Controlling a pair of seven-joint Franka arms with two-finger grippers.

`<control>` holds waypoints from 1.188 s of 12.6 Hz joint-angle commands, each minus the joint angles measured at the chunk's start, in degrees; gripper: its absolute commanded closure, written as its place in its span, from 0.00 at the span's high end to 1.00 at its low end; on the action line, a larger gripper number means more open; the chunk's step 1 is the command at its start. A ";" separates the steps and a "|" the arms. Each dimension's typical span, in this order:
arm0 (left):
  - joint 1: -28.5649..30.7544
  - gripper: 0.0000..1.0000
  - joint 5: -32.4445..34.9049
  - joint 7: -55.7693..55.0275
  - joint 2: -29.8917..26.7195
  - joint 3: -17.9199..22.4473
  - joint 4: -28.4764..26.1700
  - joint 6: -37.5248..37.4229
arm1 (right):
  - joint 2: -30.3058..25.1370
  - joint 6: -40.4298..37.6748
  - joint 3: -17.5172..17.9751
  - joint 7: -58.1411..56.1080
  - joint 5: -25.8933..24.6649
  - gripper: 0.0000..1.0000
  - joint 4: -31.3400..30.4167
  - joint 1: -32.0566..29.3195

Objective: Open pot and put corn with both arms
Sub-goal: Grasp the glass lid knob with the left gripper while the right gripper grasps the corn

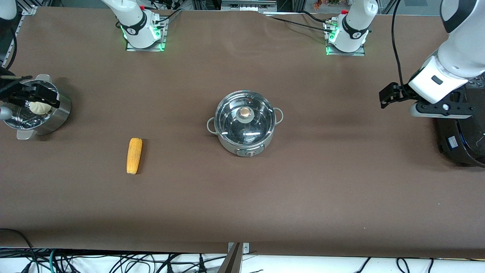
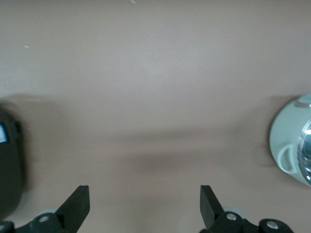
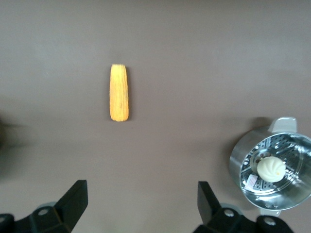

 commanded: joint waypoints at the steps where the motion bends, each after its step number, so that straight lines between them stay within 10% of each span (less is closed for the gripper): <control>1: -3.96 1.00 -3.88 -3.50 2.80 -3.93 1.72 -1.71 | 7.78 3.22 0.51 -0.59 1.24 1.00 -0.61 -0.89; 6: -19.95 1.00 -3.45 -28.29 19.92 -5.97 15.69 4.34 | 17.98 20.53 0.68 0.29 5.89 1.00 -8.70 0.86; 15: -29.90 1.00 3.31 -28.31 31.72 -6.14 14.38 18.95 | 26.24 34.79 0.68 1.08 7.93 1.00 -12.67 4.12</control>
